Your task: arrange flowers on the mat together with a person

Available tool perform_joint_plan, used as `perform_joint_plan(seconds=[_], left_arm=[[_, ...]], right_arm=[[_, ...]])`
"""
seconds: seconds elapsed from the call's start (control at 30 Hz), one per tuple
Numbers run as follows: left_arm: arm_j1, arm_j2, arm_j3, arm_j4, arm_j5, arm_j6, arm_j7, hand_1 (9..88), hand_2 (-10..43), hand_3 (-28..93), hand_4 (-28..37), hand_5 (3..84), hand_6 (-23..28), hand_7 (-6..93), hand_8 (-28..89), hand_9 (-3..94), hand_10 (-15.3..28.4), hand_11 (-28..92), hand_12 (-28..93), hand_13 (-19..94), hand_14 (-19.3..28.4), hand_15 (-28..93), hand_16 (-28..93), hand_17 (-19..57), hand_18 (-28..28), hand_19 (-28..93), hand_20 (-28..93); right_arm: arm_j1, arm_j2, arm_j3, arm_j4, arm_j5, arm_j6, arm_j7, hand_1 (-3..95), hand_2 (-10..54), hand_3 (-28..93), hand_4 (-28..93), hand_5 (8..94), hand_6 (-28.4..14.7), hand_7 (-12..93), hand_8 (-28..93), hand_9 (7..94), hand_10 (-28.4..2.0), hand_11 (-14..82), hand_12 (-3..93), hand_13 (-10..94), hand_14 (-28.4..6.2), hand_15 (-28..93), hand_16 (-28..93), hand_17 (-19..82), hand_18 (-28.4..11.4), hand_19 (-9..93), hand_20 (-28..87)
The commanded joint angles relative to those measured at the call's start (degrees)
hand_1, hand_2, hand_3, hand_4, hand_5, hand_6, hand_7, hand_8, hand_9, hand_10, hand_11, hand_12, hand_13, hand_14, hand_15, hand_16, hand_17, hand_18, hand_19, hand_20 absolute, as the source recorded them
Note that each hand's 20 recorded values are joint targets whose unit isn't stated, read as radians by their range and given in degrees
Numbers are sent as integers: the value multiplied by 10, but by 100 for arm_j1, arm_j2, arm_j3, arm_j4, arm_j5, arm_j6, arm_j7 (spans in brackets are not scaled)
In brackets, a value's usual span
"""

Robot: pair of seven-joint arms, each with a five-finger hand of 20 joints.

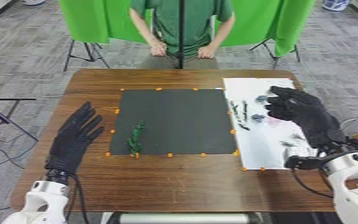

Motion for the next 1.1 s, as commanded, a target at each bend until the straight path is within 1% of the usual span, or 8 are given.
perform_joint_plan(seconds=[0.03, 0.2, 0.33, 0.37, 0.5, 0.67, 0.73, 1.1], left_arm=[[189, -3, -73, -16, 73, -67, 38, 296, -84, 665, -254, 259, 29, 167, -100, 179, 88, 143, 176, 175, 104, 160, 58, -96, 195, 383, 77], [166, 23, -60, 9, 54, -84, 74, 298, -87, 665, -252, 259, 29, 168, -99, 179, 88, 144, 176, 178, 102, 164, 59, -96, 195, 383, 77], [170, 28, -37, 19, 11, -113, 31, 298, -87, 664, -252, 259, 29, 168, -99, 179, 89, 144, 175, 180, 103, 166, 58, -96, 196, 382, 78], [178, 14, -51, 16, 15, -154, -4, 298, -85, 663, -252, 259, 29, 168, -99, 179, 89, 144, 175, 180, 104, 168, 58, -96, 195, 382, 78], [180, -15, -74, 17, 45, -272, -78, 296, -84, 663, -252, 261, 29, 166, -99, 180, 90, 143, 174, 181, 105, 171, 56, -96, 195, 382, 78], [122, -35, -73, 27, 61, -309, -111, 296, -83, 664, -252, 263, 30, 165, -98, 180, 90, 142, 174, 184, 107, 176, 56, -96, 196, 383, 79], [127, -38, -78, 24, 51, -315, -124, 295, -83, 664, -252, 264, 30, 165, -97, 180, 90, 141, 175, 184, 106, 180, 56, -97, 196, 384, 80], [120, -65, -114, 13, 6, -372, -179, 293, -81, 664, -252, 273, 27, 161, -97, 183, 91, 139, 174, 189, 108, 185, 51, -96, 200, 385, 80]], right_arm=[[-354, 812, 242, -179, -2915, 1058, 575, 241, -70, 795, -278, 457, -60, 287, -143, 535, -161, 379, 244, 500, -133, 471, 158, 186, -204, 574, 222], [-633, 1453, 432, -343, -4682, 1277, 1646, 334, -95, 607, -283, 621, -50, 374, -134, 647, -158, 545, 346, 610, -148, 689, 220, 290, -207, 744, 303], [-872, 1561, 769, -508, -5341, 74, 2422, 343, -95, 565, -283, 675, -38, 413, -124, 689, -142, 585, 384, 653, -143, 733, 257, 331, -221, 797, 340], [-918, 1645, 724, -484, -5532, 85, 2583, 330, -95, 563, -283, 671, -37, 418, -125, 689, -141, 587, 391, 652, -142, 737, 265, 331, -220, 799, 341], [-726, 1763, 521, -426, -5742, -853, 3470, 198, -95, 562, -283, 643, -39, 417, -126, 655, -139, 599, 422, 624, -143, 748, 288, 313, -214, 800, 334], [-498, 1869, 125, -89, -5917, -1124, 3947, 136, -95, 573, -283, 608, -54, 404, -116, 617, -164, 586, 425, 581, -155, 741, 283, 281, -218, 777, 322], [-483, 1902, 2, 87, -6003, -876, 3916, 134, -95, 582, -283, 606, -55, 404, -115, 614, -166, 585, 425, 577, -157, 742, 278, 278, -218, 775, 319], [0, 1991, -754, 720, -6379, -825, 3998, 203, -95, 593, -283, 650, -31, 455, -130, 656, -141, 639, 462, 608, -149, 778, 312, 297, -220, 804, 328]])
